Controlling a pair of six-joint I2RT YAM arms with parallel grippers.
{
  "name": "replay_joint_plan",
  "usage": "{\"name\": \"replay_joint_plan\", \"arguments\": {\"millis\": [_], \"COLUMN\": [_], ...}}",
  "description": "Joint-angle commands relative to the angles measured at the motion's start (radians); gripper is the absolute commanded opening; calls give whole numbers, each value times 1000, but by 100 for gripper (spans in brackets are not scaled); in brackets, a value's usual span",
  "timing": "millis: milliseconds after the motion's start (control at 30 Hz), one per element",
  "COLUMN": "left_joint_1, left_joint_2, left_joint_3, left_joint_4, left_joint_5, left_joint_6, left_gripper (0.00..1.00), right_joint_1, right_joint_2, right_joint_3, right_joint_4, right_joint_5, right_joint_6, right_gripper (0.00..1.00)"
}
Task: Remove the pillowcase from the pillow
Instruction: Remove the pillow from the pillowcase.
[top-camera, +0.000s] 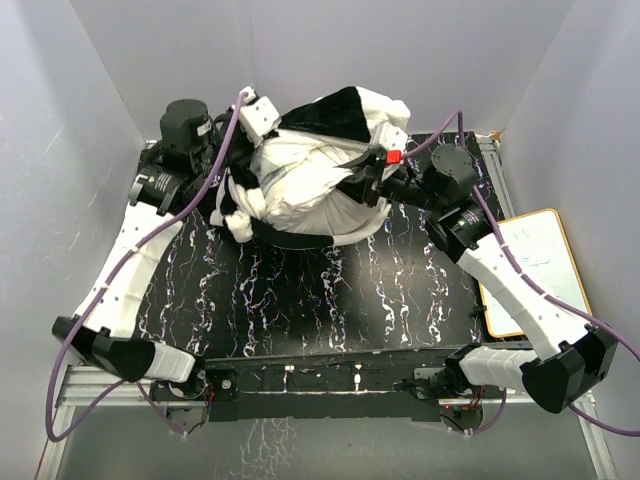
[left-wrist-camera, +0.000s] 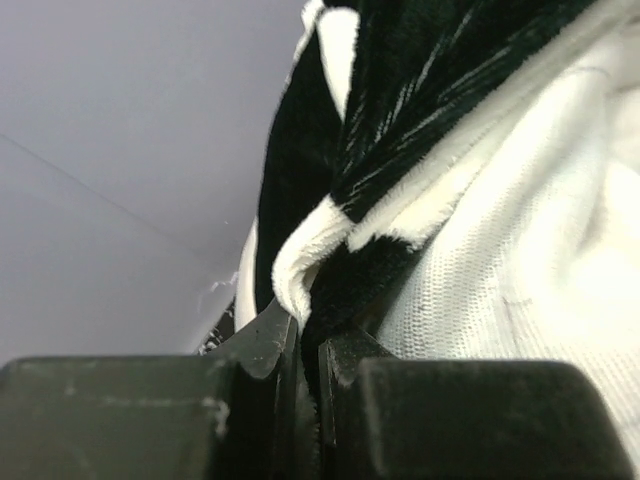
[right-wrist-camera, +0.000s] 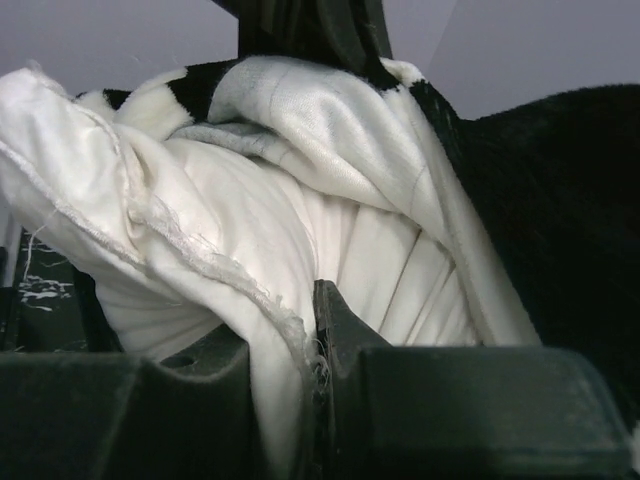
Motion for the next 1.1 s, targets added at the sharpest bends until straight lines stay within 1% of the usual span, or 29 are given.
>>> {"name": "replay_joint_plan", "arguments": {"millis": [0,100,200,267,333,433,467,500,533,567,633,667,733,800,833,900,967,1067], "left_joint_1": [112,137,170,178,177,177,176,176,175,175,177,177,177,177,177,177,177,177], "left_joint_2": [-173,-219,-188,-140,-83,7,35,59,96,119,140,141,127,87,58,-3,-59,-170], "left_joint_3": [-191,-377,-445,-432,-383,-298,-257,-197,-117,-31,152,236,386,478,493,476,410,271], "left_joint_4": [29,115,160,193,218,252,229,186,121,67,-24,-62,-140,-158,-139,-86,-18,72], "left_joint_5": [-314,-323,-302,-300,-297,-281,-243,-192,-131,-89,-20,13,96,141,148,164,178,206], "left_joint_6": [-4,-1,-58,-108,-156,-215,-220,-227,-233,-250,-295,-306,-274,-261,-265,-264,-267,-263], "left_gripper": [0,0,0,0,0,0,14,52,89,96,97,97,97,97,97,97,97,97], "right_joint_1": [-152,-215,-227,-227,-225,-206,-184,-160,-140,-124,-88,-70,-48,-2,36,112,168,221], "right_joint_2": [-86,-92,-94,-88,-84,-82,-74,-64,-57,-54,-27,-5,48,104,132,188,237,303], "right_joint_3": [-26,-37,-35,-32,-37,-56,-53,-42,-14,4,96,138,211,287,327,390,441,510], "right_joint_4": [283,435,549,633,725,875,891,872,812,690,444,323,224,132,84,20,-16,-62], "right_joint_5": [12,-74,-177,-261,-322,-345,-342,-326,-295,-249,-116,-33,45,123,170,247,300,386], "right_joint_6": [230,382,500,599,707,859,887,886,844,770,583,531,471,397,350,265,223,198], "right_gripper": [8,8,8,8,8,8,8,8,8,8,8,8,8,8,8,8,8,8]}}
